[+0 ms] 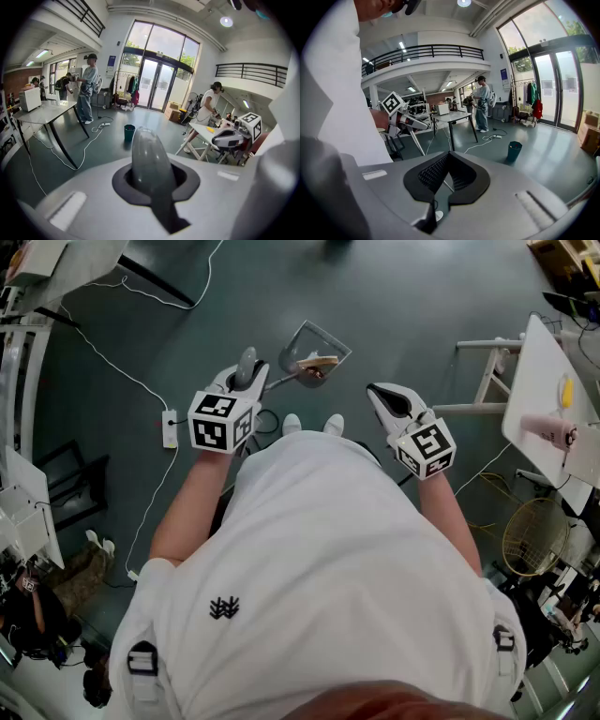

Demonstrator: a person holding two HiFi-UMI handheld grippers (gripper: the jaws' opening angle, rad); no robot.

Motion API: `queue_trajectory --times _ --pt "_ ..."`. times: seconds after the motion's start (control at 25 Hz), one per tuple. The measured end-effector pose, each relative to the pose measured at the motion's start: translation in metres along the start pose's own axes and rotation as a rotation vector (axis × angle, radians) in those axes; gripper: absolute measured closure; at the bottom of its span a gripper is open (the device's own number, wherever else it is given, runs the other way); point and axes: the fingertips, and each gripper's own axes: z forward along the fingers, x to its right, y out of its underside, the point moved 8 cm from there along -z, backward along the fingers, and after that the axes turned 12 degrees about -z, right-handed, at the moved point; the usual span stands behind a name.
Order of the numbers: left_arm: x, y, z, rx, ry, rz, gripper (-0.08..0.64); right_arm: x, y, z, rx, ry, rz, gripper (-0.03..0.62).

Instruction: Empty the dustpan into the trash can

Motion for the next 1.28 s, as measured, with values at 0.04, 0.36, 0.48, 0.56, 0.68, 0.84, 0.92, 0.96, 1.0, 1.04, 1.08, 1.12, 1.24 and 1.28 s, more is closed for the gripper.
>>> queue_trajectory --times 0.04,0.36,0.48,0.56,0.68,0.84,0.92,0.96,1.0,1.04,1.08,1.12,1.24,1.28 --pt "-0.005 0.001 -0.002 0.003 0.001 0.006 0.480 -0.003 -0.002 0.005 -0.004 -0.001 -0.004 0.592" --pt "-0.049 0.011 -0.012 0.004 0.022 0.044 0.479 -0.026 -0.015 0.046 -0.028 0.009 -0.002 0.592" --pt "-0.065 0.008 -0.011 -0.006 0.019 0.021 0.479 -0.028 -0.020 0.055 -0.027 0.011 0.009 0.592" --pt "-0.073 0.005 -0.006 -0.008 0.005 -0.003 0.479 -0.018 -0.020 0.060 -0.030 0.007 0.014 0.592" --pt "-0.077 -0.009 0.013 -0.010 -0.022 -0.023 0.479 0.012 -0.015 0.068 -0.021 -0.001 0.031 0.592" --pt "-0.073 -0.038 0.040 -0.034 -0.032 -0.007 0.477 0.065 -0.014 0.085 0.014 0.005 0.036 0.589" --pt "-0.072 -0.061 0.055 -0.035 -0.050 -0.009 0.477 0.100 -0.017 0.095 0.030 0.005 0.029 0.550" --pt "-0.071 -0.074 0.064 -0.034 -0.062 -0.011 0.477 0.119 -0.019 0.099 0.040 0.003 0.024 0.545" --pt "-0.069 -0.089 0.073 -0.032 -0.074 -0.013 0.477 0.138 -0.022 0.101 0.051 -0.001 0.020 0.545" --pt "-0.067 -0.103 0.081 -0.027 -0.085 -0.018 0.477 0.156 -0.025 0.102 0.060 -0.004 0.016 0.544" --pt "-0.064 -0.115 0.089 -0.021 -0.092 -0.026 0.477 0.173 -0.026 0.101 0.066 -0.008 0.011 0.540" --pt "-0.062 -0.127 0.096 -0.012 -0.098 -0.035 0.477 0.187 -0.028 0.101 0.067 -0.012 0.003 0.540" --pt "-0.064 -0.160 0.113 0.031 -0.112 -0.054 0.477 0.229 -0.026 0.109 0.069 -0.024 -0.010 0.540" --pt "-0.065 -0.171 0.120 0.048 -0.117 -0.059 0.477 0.244 -0.023 0.113 0.069 -0.025 -0.003 0.540"
